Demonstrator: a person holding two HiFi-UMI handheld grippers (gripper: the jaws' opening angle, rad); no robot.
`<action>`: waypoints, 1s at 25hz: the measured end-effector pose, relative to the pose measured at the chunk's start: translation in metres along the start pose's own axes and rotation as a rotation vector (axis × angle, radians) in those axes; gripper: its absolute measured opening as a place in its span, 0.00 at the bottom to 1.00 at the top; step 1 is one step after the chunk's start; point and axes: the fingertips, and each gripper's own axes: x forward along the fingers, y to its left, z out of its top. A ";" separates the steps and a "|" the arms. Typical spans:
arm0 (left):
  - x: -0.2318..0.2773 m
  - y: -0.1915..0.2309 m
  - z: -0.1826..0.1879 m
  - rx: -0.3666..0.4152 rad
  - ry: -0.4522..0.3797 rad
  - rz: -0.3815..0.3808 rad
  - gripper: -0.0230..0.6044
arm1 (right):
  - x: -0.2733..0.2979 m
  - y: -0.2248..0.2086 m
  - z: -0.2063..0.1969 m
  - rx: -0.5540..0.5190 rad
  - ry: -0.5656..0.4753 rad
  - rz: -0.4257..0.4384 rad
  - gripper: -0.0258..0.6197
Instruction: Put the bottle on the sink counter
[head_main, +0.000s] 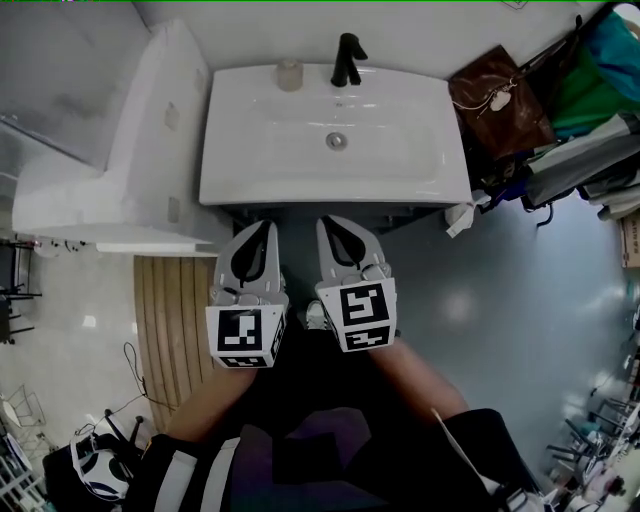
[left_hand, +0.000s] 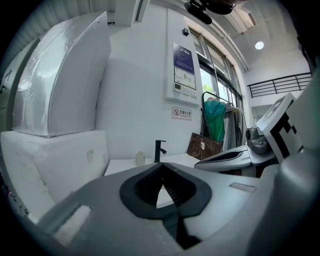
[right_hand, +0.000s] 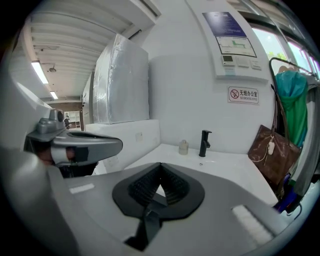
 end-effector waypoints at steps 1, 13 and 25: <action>-0.005 -0.006 -0.003 0.001 0.001 0.001 0.04 | -0.007 0.001 -0.003 -0.003 -0.001 0.002 0.04; -0.057 -0.041 -0.017 0.027 -0.009 0.016 0.04 | -0.066 0.021 -0.030 -0.032 0.001 0.038 0.04; -0.073 -0.051 -0.018 0.028 -0.032 0.032 0.04 | -0.080 0.029 -0.036 -0.048 -0.002 0.066 0.04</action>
